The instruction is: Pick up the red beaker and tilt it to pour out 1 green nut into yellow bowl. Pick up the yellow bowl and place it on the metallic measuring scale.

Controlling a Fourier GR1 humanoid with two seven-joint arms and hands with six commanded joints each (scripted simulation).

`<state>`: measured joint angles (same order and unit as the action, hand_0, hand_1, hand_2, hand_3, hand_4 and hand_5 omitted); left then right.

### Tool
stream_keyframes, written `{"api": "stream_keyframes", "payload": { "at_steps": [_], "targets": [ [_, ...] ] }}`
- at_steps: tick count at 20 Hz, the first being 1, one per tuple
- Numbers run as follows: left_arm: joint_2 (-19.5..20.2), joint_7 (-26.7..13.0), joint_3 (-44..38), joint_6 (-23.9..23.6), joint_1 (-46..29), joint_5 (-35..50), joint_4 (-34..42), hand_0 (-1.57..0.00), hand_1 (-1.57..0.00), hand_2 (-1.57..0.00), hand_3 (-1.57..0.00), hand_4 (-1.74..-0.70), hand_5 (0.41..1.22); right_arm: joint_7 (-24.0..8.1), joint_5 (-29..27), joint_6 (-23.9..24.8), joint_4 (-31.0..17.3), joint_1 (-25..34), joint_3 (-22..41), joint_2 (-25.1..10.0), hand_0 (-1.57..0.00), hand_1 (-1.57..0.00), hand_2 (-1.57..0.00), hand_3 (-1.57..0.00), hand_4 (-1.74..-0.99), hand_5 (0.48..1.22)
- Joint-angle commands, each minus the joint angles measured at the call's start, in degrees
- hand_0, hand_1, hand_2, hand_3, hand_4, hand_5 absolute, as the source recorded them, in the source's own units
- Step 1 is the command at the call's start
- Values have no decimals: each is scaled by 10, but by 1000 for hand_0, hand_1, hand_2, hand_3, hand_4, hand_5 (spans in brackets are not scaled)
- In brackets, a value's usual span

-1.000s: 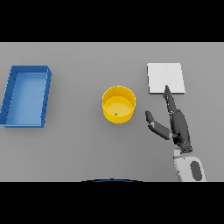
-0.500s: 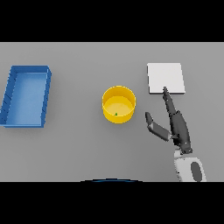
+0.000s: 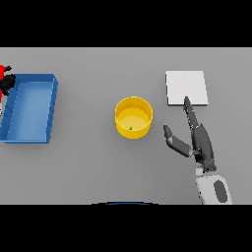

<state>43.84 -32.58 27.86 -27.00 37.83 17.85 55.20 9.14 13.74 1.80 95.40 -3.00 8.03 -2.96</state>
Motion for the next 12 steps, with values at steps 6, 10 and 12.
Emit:
{"api": "stream_keyframes", "payload": {
  "at_steps": [6, 10, 12],
  "targets": [
    [49, -1, 42, 64, -34, 48, 83, -1571, -1545, -1489, -1238, -1311, 774, -5, 4, 4, -7, 2, 0, 0, 1, 1, 1, 1, -1163, 671],
    [76, 45, 38, 149, -63, 85, 117, -802, -706, -671, -565, -870, 682, 3, -3, -1, -1, -4, -3, -5, 1, 1, 1, 1, -1156, 673],
    [83, 41, 53, 163, -61, 66, 110, -513, -452, -429, -361, -785, 656, 9, 1, -3, 4, -9, 3, -4, 1, 1, 1, 1, -1147, 680]
  ]
}}
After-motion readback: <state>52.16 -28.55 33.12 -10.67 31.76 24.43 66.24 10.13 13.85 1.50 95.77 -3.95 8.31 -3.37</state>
